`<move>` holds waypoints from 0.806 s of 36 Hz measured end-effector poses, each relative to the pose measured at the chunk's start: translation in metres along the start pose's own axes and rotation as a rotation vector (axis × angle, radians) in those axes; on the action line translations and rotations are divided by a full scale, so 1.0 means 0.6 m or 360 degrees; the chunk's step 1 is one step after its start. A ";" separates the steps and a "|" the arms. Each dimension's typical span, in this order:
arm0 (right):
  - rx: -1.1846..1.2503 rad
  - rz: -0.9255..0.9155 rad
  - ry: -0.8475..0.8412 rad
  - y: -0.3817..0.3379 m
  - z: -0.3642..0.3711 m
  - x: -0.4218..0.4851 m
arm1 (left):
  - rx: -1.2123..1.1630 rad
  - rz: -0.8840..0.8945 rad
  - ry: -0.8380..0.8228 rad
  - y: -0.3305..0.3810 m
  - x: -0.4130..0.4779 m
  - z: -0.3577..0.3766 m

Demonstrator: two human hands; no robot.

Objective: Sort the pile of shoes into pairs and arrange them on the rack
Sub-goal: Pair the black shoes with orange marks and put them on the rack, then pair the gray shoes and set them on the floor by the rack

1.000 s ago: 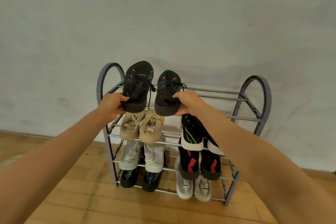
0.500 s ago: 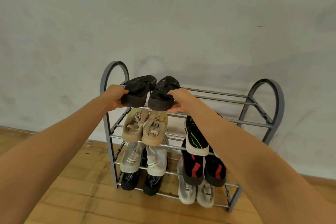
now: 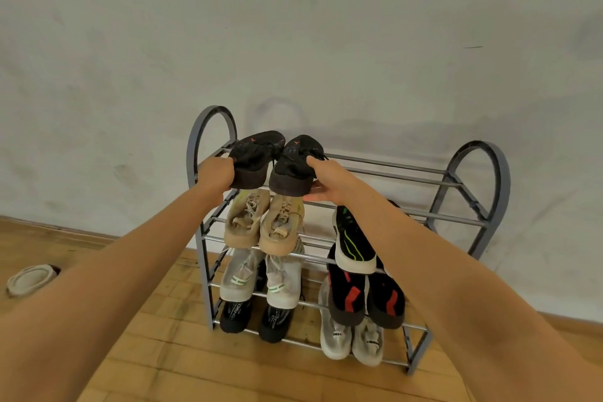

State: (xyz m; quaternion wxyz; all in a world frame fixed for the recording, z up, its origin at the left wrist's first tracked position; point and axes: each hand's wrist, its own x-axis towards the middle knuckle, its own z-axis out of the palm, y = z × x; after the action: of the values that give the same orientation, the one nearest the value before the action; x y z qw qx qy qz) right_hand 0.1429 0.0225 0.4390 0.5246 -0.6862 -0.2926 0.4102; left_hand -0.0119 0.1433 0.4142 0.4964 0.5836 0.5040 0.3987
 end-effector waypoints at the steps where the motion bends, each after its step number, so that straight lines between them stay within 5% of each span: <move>1: -0.0008 -0.0008 -0.0001 -0.001 0.000 -0.005 | -0.0005 -0.0002 0.0027 -0.001 -0.004 -0.001; 11: -0.0886 -0.0503 0.0323 0.033 -0.016 -0.080 | 0.0216 0.0441 0.0101 -0.061 -0.137 0.016; 16: -0.1266 -0.0745 0.0342 0.121 -0.059 -0.133 | 0.0431 0.0647 -0.0340 -0.128 -0.247 0.057; 20: -0.1461 -0.0701 0.0232 0.221 -0.105 -0.164 | 0.0713 0.0668 -0.0734 -0.200 -0.283 0.102; 29: -0.1706 -0.0080 -0.0259 0.480 -0.182 -0.172 | 0.1249 0.0366 -0.1377 -0.409 -0.298 0.198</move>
State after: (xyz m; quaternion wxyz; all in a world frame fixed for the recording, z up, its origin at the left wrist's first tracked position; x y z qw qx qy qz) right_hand 0.1788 -0.1963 0.2011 0.0864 -0.8165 -0.5167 0.2427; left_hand 0.0247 -0.0542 0.1571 0.3576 0.8837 0.2993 -0.0401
